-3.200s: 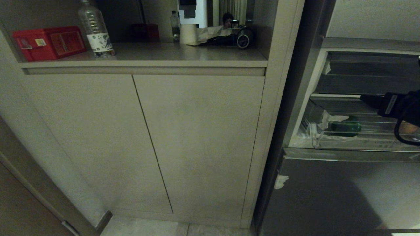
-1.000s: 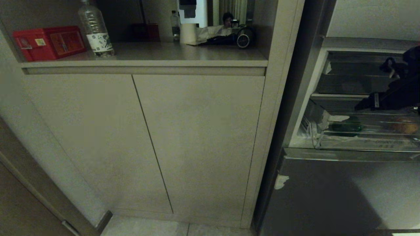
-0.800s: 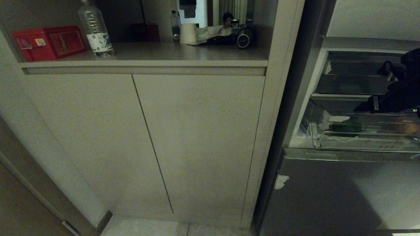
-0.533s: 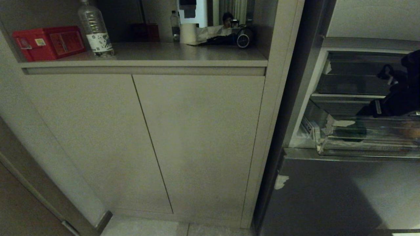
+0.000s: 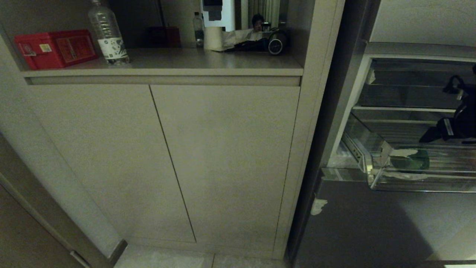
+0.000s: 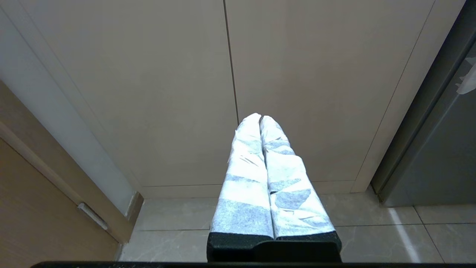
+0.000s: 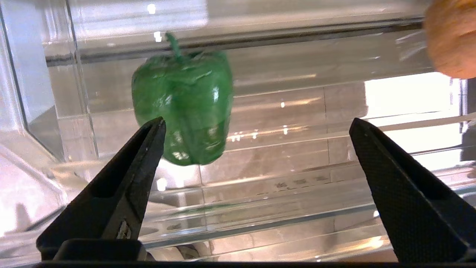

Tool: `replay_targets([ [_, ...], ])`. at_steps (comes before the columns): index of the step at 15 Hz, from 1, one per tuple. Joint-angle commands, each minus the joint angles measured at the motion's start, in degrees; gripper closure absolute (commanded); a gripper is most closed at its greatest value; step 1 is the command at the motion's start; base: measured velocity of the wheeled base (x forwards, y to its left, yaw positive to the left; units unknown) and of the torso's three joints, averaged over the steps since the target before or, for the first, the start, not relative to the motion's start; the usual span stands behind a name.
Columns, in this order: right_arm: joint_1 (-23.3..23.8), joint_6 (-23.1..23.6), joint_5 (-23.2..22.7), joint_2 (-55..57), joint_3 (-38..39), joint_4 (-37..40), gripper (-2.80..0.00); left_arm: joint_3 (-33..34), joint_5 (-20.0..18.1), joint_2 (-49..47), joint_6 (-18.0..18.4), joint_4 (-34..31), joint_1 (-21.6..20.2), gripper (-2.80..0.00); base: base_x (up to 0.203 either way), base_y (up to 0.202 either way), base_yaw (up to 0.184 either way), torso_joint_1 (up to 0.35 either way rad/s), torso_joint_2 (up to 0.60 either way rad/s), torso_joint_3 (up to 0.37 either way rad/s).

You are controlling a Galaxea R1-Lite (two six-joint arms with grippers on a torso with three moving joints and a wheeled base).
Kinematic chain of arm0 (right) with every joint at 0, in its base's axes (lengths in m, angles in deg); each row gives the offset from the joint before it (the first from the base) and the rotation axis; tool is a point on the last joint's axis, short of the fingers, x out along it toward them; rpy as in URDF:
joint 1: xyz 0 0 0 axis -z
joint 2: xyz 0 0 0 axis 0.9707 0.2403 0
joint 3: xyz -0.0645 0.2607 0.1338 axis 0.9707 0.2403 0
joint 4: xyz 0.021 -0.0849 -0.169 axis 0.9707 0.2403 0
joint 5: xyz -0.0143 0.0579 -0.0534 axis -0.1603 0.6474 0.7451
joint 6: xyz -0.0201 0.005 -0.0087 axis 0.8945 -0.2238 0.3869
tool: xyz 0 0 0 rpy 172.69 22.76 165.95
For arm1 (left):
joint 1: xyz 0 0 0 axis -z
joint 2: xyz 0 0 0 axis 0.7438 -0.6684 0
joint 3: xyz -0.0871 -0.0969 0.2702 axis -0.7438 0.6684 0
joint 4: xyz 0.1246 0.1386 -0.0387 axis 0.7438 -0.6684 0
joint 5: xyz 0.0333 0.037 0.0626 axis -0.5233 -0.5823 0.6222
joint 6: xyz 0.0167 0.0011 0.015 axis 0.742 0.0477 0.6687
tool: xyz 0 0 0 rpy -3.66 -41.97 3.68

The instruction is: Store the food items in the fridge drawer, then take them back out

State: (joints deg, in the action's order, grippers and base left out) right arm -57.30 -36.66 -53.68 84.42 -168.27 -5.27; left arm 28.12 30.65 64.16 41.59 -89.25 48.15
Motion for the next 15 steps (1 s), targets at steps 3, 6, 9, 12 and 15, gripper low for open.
replay_targets([
  [3,-1.4,-0.2,-0.5,0.6,-0.4,-0.2,-2.8,0.0,0.0,-0.1,0.0,0.0,0.0,0.0,0.0,0.0,0.0,0.0,0.0,0.0],
  [6,-3.7,-0.2,-0.4,2.2,-0.6,-0.7,-2.8,0.0,0.0,-0.1,0.0,0.0,0.0,0.0,0.0,0.0,0.0,0.0,0.0,0.0],
  [9,-5.4,0.0,-0.2,4.3,-0.7,-1.5,-2.8,0.0,0.0,-0.1,0.0,0.0,0.0,0.0,0.0,0.0,0.0,0.0,0.0,0.0],
  [12,-5.8,-0.1,0.1,6.3,-1.1,-3.0,-2.8,0.0,0.0,-0.1,0.0,0.0,0.0,0.0,0.0,0.0,0.0,0.0,0.0,0.0],
  [15,-5.8,-0.1,0.2,7.8,-1.1,-3.6,-2.8,0.0,0.0,-0.1,0.0,0.0,0.0,0.0,0.0,0.0,0.0,0.0,0.0,0.0],
])
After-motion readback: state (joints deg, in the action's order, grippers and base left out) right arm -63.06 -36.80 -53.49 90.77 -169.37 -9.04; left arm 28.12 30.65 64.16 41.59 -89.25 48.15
